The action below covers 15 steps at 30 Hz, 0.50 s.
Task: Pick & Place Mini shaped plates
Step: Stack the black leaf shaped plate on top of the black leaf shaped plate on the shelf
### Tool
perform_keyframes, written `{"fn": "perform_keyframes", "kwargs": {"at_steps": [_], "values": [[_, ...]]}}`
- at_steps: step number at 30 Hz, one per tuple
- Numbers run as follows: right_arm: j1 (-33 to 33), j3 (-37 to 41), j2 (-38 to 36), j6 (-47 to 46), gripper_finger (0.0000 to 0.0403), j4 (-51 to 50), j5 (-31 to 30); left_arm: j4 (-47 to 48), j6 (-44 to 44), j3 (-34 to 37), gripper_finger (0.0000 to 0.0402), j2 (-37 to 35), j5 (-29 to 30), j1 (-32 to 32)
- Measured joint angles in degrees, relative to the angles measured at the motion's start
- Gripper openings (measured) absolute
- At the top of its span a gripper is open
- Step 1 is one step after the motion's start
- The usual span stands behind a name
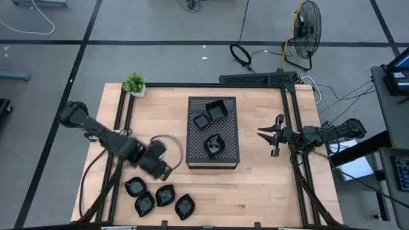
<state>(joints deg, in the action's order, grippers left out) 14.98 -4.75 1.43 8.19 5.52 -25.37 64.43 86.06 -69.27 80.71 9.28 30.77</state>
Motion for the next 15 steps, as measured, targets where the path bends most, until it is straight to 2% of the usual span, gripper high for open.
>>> {"fn": "perform_keyframes", "kwargs": {"at_steps": [5, 7, 8, 11, 15], "values": [[0.0, 0.0, 0.0, 0.0, 0.0073, 0.0, 0.0, 1.3, 36.2, 4.5, 0.0156, 0.3, 3.0, 11.2], [0.0, 0.0, 0.0, 0.0, 0.0073, 0.0, 0.0, 1.1, 49.5, 7.0, 0.0151, 0.3, 2.2, 14.5], [0.0, 0.0, 0.0, 0.0, 0.0073, 0.0, 0.0, 0.1, 52.8, 8.5, 0.0148, 0.3, 0.0, 15.3], [0.0, 0.0, 0.0, 0.0, 0.0073, 0.0, 0.0, -5.6, 55.5, 13.8, 0.0142, 0.4, -5.2, 16.7], [0.0, 0.0, 0.0, 0.0, 0.0073, 0.0, 0.0, -14.2, 54.7, 21.5, 0.0134, 0.6, -5.8, 16.8]]}}
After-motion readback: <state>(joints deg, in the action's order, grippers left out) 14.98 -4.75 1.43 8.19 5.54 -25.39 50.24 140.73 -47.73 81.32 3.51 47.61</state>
